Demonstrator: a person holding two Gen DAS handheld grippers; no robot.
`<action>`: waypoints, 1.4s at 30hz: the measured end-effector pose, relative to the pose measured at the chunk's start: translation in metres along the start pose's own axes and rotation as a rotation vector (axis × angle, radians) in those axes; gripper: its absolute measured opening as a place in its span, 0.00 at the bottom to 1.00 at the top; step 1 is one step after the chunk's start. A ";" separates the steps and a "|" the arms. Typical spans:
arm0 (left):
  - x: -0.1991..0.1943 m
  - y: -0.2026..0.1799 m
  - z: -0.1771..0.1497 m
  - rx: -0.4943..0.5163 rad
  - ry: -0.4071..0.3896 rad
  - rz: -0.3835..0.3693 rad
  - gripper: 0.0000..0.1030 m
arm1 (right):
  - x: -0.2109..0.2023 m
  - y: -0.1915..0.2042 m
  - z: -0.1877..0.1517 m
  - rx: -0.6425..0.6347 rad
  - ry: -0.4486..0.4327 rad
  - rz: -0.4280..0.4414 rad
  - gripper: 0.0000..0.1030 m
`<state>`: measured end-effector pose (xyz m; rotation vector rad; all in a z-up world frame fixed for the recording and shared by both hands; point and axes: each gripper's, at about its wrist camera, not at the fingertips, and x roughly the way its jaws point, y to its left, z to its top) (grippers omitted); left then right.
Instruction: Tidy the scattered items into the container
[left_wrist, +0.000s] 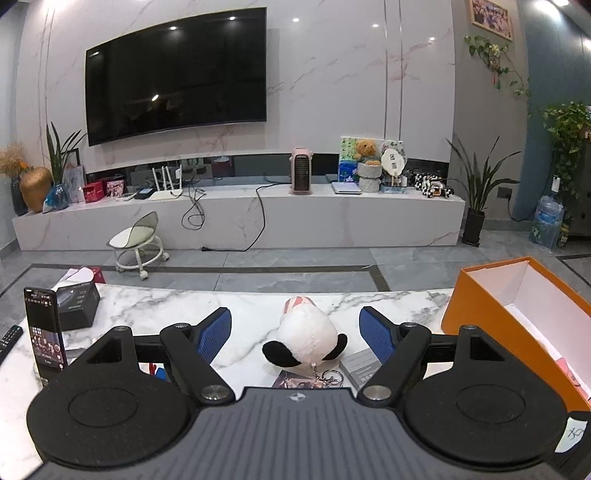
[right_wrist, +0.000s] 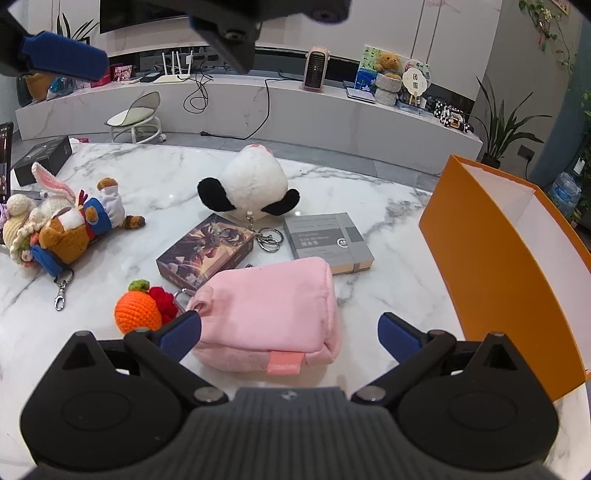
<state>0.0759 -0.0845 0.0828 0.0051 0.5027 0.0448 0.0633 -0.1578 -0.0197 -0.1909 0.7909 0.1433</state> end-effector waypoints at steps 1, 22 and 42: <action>0.001 0.000 0.000 -0.004 0.003 -0.002 0.87 | 0.000 0.000 0.000 0.001 0.001 0.002 0.99; 0.002 0.011 -0.001 -0.044 0.030 -0.029 0.87 | 0.001 0.001 0.000 -0.010 0.003 0.014 0.99; 0.001 0.022 0.001 -0.057 0.032 -0.017 0.87 | 0.002 -0.005 0.002 0.004 0.008 0.006 0.99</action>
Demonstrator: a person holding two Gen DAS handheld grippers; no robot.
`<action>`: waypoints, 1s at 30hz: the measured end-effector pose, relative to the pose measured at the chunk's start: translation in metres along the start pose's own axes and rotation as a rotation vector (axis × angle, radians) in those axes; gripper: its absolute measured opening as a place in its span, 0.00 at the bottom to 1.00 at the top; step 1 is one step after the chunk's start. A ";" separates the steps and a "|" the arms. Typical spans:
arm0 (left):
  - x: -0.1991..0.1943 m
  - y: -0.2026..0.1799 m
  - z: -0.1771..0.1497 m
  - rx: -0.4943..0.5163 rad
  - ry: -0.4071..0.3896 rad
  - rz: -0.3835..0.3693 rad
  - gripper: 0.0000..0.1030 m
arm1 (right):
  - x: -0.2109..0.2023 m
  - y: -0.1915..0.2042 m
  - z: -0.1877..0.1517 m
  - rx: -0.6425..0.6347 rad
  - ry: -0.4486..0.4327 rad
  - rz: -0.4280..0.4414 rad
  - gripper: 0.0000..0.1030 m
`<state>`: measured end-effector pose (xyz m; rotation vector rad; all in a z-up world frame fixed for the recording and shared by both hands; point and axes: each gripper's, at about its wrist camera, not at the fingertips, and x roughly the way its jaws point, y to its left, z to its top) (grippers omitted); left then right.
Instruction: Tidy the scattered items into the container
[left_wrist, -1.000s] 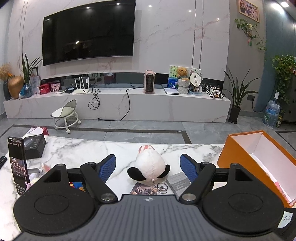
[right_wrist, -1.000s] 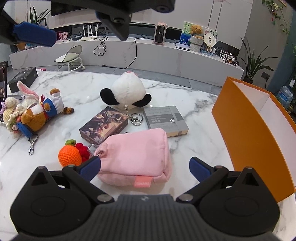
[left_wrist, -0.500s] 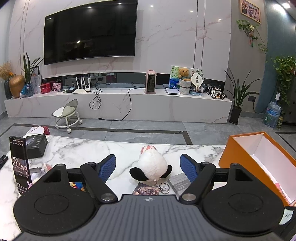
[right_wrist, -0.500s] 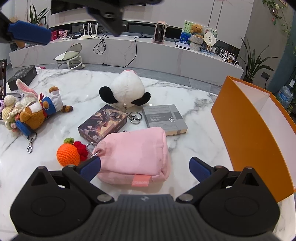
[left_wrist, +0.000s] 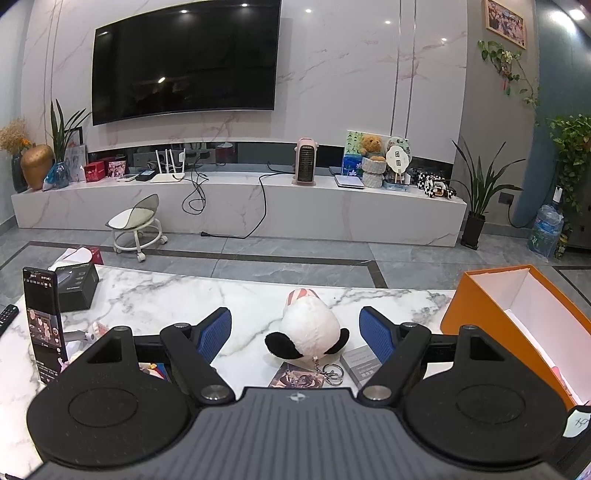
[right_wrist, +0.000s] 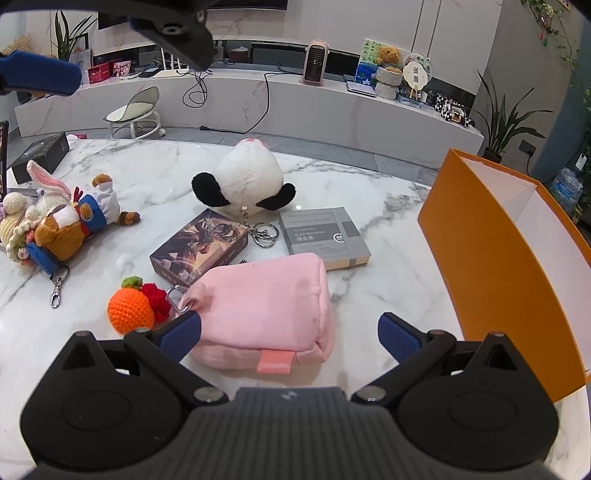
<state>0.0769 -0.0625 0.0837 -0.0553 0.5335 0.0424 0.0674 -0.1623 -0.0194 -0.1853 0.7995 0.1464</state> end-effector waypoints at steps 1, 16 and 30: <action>0.000 0.000 0.000 0.000 0.000 0.000 0.87 | 0.000 0.000 0.000 0.000 -0.001 0.000 0.99; -0.001 0.001 -0.001 0.006 0.003 0.006 0.87 | -0.003 -0.009 0.004 0.023 -0.013 -0.011 0.99; 0.000 0.006 -0.002 0.006 0.017 0.022 0.87 | -0.005 -0.023 0.011 0.054 -0.027 -0.028 0.99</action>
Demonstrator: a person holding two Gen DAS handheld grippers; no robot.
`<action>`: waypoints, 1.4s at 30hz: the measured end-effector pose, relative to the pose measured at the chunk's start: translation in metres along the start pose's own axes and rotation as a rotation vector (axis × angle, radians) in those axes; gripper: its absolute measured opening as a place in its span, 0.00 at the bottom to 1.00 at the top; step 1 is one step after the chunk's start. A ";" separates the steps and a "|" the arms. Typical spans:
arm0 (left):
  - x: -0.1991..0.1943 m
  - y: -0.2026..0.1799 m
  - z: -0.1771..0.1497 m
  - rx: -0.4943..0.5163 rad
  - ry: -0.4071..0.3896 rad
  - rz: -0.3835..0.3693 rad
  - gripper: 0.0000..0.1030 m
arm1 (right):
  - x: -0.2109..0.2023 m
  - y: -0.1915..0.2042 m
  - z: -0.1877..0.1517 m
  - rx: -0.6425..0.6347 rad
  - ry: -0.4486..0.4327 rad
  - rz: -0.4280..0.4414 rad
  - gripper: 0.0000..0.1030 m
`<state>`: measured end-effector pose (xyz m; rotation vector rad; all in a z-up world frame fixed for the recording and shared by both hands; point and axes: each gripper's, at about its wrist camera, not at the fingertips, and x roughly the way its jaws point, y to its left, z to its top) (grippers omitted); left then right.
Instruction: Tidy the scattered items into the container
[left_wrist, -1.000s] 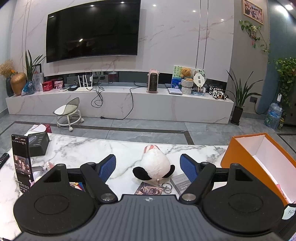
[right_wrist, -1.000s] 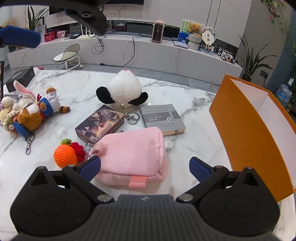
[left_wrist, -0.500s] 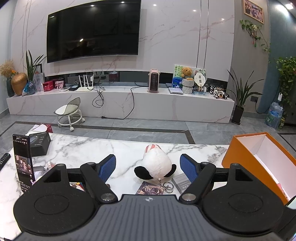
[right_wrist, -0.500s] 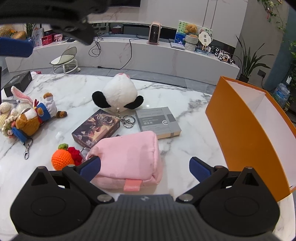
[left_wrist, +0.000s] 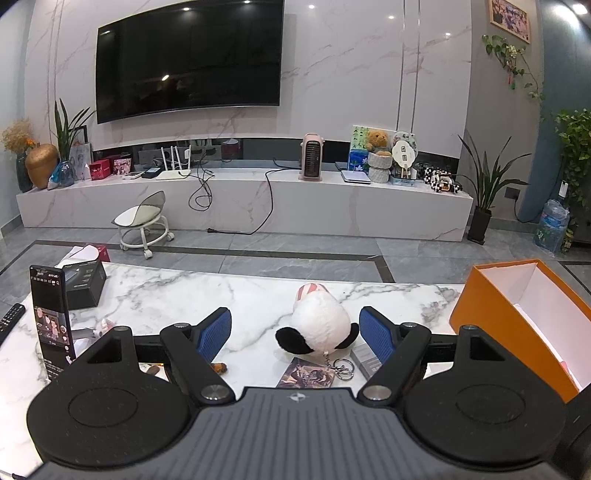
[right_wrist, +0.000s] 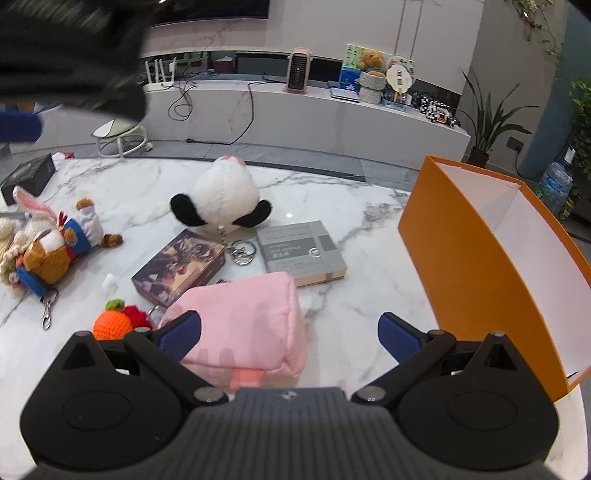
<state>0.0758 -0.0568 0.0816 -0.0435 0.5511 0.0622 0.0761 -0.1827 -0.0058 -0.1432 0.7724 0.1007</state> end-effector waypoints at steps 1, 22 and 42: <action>0.000 0.001 0.000 -0.001 0.002 0.001 0.87 | 0.000 -0.002 0.001 0.006 -0.002 -0.003 0.99; 0.037 0.062 -0.061 0.064 0.215 0.012 0.87 | 0.002 0.009 -0.007 -0.121 -0.035 0.223 0.99; 0.056 0.158 -0.047 0.025 0.155 0.019 0.87 | 0.037 0.005 0.001 -0.084 0.039 0.235 0.99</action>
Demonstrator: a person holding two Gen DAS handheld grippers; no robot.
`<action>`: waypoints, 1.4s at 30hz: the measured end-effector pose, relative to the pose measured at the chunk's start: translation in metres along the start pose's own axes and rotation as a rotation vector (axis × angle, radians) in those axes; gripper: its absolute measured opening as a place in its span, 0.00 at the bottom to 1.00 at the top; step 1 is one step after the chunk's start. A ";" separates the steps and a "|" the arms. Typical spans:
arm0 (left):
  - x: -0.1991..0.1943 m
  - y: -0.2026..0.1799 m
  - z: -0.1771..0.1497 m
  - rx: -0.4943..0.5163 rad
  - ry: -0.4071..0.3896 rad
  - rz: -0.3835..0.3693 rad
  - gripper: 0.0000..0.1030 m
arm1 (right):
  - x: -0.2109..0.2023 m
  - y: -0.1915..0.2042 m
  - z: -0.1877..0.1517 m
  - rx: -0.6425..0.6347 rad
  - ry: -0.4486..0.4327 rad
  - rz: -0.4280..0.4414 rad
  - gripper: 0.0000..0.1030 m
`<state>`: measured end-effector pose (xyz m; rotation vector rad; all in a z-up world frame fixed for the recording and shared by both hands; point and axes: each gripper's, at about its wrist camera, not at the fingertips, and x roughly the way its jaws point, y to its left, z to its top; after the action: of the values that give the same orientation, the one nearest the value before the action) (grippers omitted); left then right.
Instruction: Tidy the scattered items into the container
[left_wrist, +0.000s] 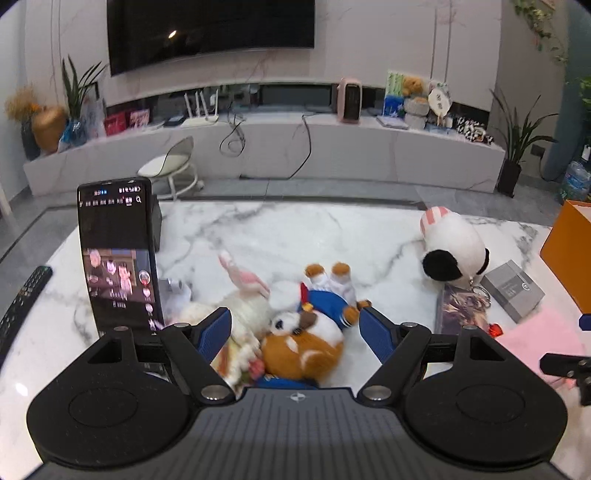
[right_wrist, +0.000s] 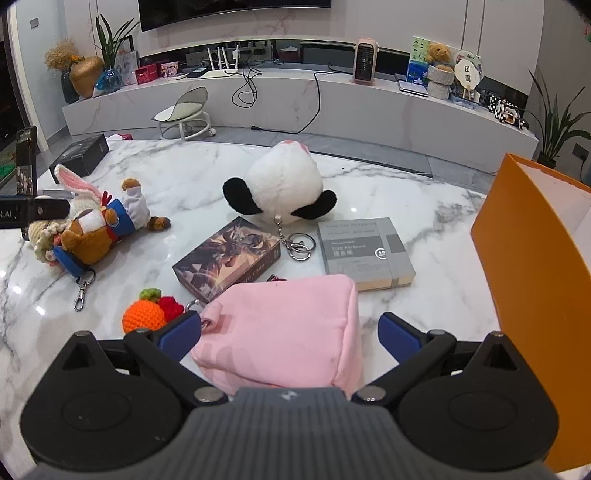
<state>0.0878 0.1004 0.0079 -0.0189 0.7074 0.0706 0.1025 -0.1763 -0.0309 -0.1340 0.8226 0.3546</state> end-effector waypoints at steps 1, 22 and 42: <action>0.003 0.002 0.000 -0.002 0.003 -0.009 0.87 | 0.001 -0.001 0.001 0.003 0.003 0.004 0.99; 0.067 -0.012 -0.013 0.042 0.111 -0.121 0.84 | 0.027 -0.017 -0.012 0.061 0.073 0.076 0.99; 0.070 -0.018 -0.015 0.026 0.154 -0.150 0.67 | 0.028 -0.034 -0.007 0.210 0.043 0.179 0.57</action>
<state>0.1319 0.0856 -0.0493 -0.0524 0.8588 -0.0842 0.1277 -0.2024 -0.0571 0.1290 0.9120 0.4324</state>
